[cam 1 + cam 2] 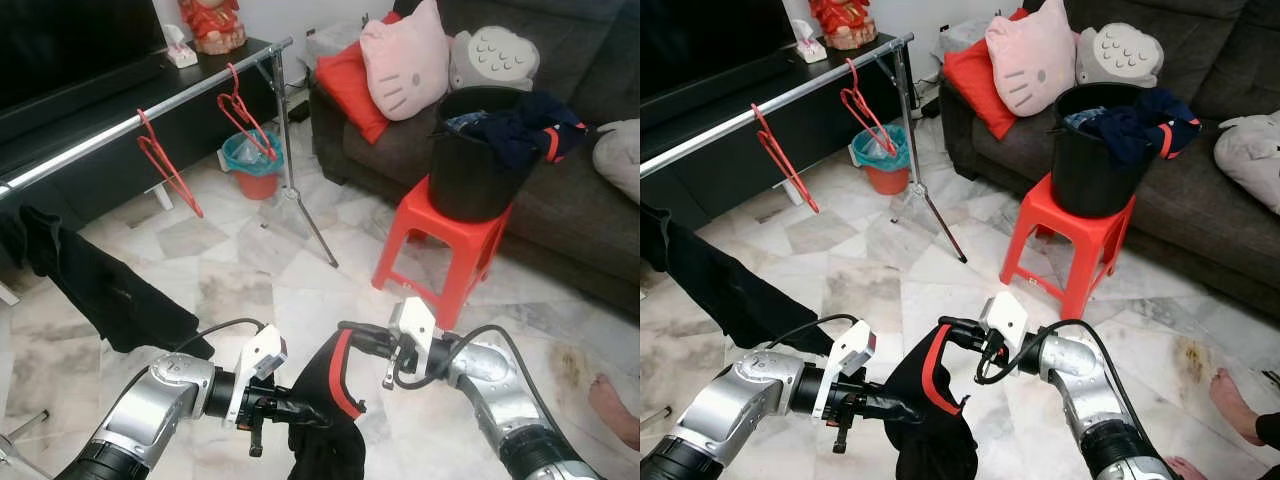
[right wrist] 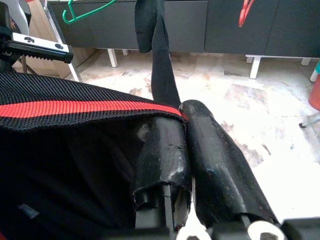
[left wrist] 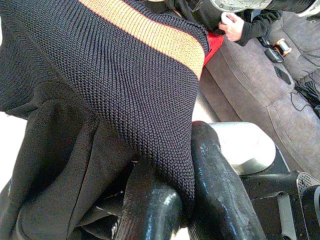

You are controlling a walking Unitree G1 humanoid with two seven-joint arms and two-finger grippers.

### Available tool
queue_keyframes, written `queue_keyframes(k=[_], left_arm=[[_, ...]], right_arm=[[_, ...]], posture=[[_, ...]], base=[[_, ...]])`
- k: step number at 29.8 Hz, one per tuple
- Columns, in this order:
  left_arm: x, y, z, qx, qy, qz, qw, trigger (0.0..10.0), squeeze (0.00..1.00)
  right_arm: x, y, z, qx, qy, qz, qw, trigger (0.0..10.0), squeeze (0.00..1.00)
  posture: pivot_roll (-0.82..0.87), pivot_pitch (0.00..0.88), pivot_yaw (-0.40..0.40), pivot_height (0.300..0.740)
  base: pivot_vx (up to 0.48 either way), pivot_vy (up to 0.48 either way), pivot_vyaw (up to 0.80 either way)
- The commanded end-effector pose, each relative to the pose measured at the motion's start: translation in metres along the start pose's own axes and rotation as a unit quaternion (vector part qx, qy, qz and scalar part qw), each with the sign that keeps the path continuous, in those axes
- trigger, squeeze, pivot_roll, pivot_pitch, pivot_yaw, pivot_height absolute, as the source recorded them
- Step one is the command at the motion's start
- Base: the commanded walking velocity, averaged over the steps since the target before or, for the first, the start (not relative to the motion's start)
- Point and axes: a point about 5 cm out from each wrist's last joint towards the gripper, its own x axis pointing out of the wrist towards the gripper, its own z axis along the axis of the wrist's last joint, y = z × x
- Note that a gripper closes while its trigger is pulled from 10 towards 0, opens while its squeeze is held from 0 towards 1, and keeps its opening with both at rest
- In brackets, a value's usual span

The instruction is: Hang hanger

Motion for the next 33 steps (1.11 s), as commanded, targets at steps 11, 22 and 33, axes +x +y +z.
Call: queue_keyframes(k=[11,22,33], left_arm=[[-0.003,-0.001,-0.01,-0.012,0.013,0.0,1.0,10.0,0.0],[-0.002,0.0,-0.011,-0.011,0.015,0.003,1.0,10.0,0.0],[-0.001,0.001,-0.011,-0.009,0.015,0.006,1.0,10.0,0.0]], right_arm=[[-0.009,-0.017,0.013,-0.003,-0.032,-0.07,0.997,0.0,0.0],[-0.02,-0.028,0.019,-0.014,-0.044,-0.129,0.99,0.0,0.0],[-0.008,-0.009,0.007,0.004,-0.021,-0.064,0.998,0.2,0.0]], posture=[[0.03,0.054,0.058,0.74],[0.02,0.055,0.057,0.74],[0.02,0.054,0.056,0.74]], base=[[0.0,0.0,0.0],[0.0,0.0,0.0],[0.0,0.0,0.0]])
